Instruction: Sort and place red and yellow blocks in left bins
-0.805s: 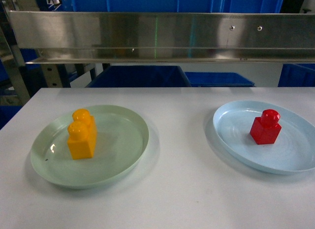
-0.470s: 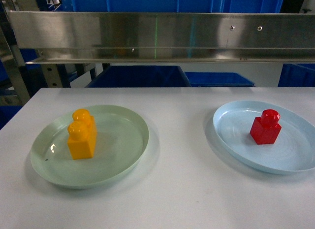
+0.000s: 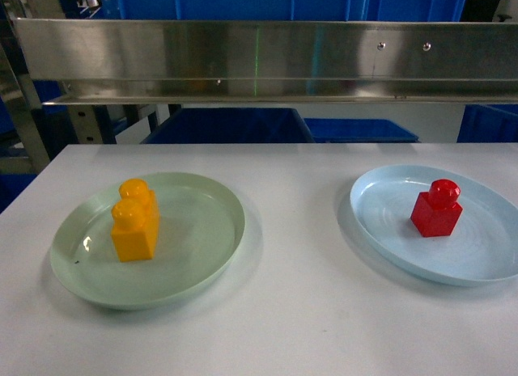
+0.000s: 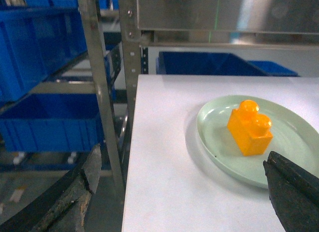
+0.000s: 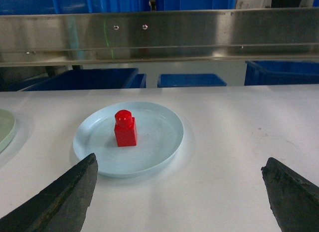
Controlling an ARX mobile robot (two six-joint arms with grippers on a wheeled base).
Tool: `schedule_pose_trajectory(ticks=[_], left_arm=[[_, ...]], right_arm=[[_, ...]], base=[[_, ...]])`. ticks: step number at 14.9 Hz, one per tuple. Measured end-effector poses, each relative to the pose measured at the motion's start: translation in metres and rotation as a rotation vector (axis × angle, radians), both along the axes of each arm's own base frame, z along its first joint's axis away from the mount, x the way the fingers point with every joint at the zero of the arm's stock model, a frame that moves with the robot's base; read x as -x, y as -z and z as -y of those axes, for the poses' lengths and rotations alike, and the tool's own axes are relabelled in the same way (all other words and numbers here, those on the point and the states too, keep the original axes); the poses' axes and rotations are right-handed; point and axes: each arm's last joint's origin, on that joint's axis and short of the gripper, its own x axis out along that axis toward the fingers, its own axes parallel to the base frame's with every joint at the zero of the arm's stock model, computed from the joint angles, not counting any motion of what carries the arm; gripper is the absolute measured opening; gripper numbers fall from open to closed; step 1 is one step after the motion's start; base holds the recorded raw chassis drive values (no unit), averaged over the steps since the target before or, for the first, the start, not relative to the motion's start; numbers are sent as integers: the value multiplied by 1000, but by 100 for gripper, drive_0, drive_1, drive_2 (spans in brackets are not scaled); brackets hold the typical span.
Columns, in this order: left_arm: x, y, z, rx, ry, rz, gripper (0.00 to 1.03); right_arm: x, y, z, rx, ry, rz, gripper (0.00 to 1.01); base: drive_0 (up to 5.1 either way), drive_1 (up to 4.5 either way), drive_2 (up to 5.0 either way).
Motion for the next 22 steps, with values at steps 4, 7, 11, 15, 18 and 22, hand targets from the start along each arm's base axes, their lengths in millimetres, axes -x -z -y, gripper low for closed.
schedule_pose_trajectory(ticks=[4, 7, 11, 15, 18, 22], left_arm=[[-61, -91, 16, 26, 75, 45, 98], [-133, -81, 23, 40, 104, -113, 98], [-168, -36, 16, 12, 5, -119, 98], [-166, -45, 17, 10, 11, -74, 98], [-166, -44, 17, 10, 10, -76, 98], [-166, -44, 17, 10, 10, -75, 98]], right_arm=[[-100, -69, -3, -132, -142, -120, 98], [-177, -47, -18, -140, -189, -271, 98], [-193, -26, -18, -110, -180, -278, 98], [-190, -25, -25, -105, -215, -266, 98], [-200, -7, -72, -71, -353, -347, 98], [-222, 0, -74, -27, -293, -372, 98]], base=[[0, 0, 0], [0, 0, 0], [0, 0, 0], [0, 0, 0], [0, 0, 0], [0, 0, 0]])
